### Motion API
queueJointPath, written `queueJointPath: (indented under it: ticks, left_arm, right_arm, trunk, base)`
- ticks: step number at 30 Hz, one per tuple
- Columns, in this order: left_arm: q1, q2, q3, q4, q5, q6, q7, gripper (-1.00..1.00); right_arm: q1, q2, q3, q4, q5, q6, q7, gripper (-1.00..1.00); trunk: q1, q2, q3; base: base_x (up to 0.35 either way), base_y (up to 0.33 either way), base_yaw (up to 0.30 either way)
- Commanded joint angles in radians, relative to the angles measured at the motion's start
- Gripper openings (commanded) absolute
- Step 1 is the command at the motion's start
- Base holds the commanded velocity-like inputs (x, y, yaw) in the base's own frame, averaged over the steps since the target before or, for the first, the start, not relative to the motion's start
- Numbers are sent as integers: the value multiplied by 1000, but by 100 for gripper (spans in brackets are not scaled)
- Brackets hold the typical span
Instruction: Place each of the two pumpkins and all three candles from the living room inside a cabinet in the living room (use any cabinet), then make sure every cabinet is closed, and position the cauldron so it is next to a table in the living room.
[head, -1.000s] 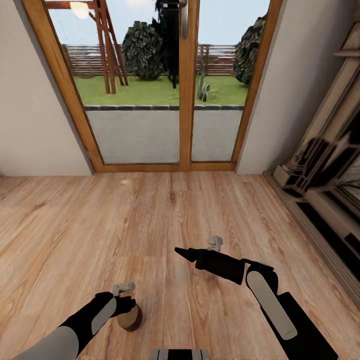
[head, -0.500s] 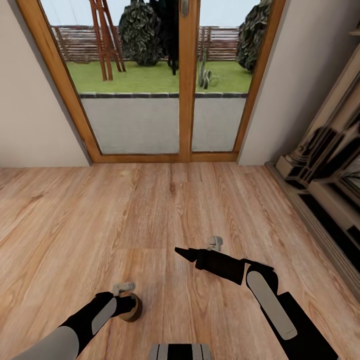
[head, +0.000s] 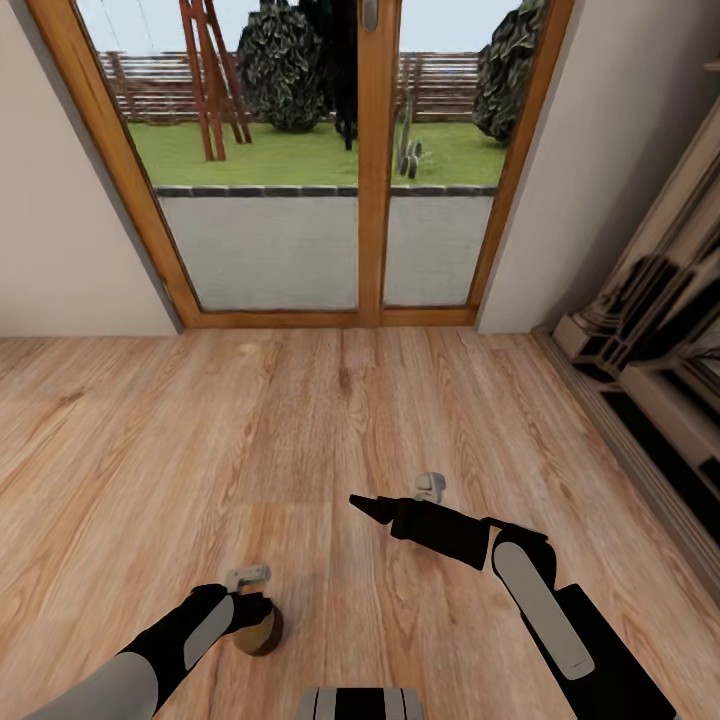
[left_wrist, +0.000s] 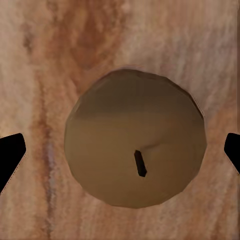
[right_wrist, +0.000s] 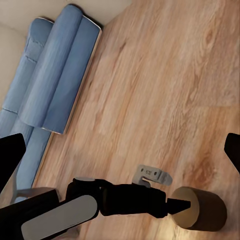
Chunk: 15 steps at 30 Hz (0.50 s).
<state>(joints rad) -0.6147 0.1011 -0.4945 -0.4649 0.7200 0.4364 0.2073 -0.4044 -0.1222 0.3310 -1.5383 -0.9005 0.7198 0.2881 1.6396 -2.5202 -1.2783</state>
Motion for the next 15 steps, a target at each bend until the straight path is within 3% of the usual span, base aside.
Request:
queueJointPath:
  ticks: [1, 15]
  left_arm:
    - [0, 1, -8, -3, 10, 3, 9, 100]
    - [0, 3, -7, -3, 11, 4, 9, 100]
  right_arm:
    - [-1, -1, 0, 0, 0, 3, 2, 100]
    - [-1, -1, 0, 0, 0, 3, 2, 100]
  trunk:
    - [0, 0, -1]
    - [0, 0, -1]
  base:
    - [81, 0, 0]
    - [51, 0, 0]
